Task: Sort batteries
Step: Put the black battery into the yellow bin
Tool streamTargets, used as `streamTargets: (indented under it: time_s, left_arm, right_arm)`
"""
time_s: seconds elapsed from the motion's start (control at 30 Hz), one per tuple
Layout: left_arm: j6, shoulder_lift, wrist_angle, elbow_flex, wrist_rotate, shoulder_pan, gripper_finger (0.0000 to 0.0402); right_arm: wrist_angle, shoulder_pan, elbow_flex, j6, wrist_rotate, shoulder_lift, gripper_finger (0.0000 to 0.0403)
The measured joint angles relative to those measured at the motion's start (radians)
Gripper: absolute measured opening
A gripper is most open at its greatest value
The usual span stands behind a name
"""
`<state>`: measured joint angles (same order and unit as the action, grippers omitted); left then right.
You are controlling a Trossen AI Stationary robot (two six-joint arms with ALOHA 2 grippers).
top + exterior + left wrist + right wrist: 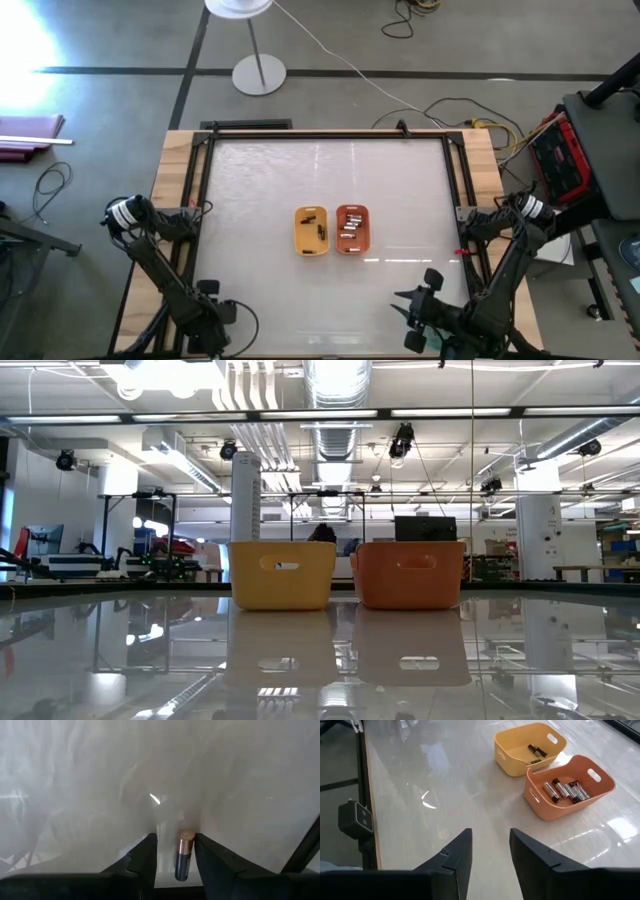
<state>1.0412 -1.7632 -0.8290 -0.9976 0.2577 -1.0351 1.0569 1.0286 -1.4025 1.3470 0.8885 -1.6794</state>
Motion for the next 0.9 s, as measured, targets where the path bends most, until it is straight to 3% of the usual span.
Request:
streamTargets:
  time_s: [0.27,0.5,0.67,0.77,0.9]
  left_arm:
    - [-0.007,0.002,0.017,0.023,-0.017,0.0,0.0111]
    - [-0.007,0.001,0.008,0.028,-0.031,0.0,0.0018]
    - [0.054,0.012,-0.017,0.01,-0.042,0.006,0.0015]
    - [0.043,0.021,-0.062,-0.054,-0.154,0.024,0.0008]
    - [-0.073,0.034,-0.054,-0.185,-0.406,0.058,0.0005]
  right_arm:
    - [-0.004,0.0,0.0,0.013,0.002,0.0,0.0103]
    - [-0.05,0.0,0.0,-0.026,0.002,0.0,0.0086]
    - [-0.089,0.0,-0.004,-0.072,0.0,0.002,0.0074]
    - [-0.116,-0.003,-0.011,-0.091,0.0,0.002,0.0068]
    - [-0.177,-0.026,-0.006,-0.18,0.001,0.002,0.0063]
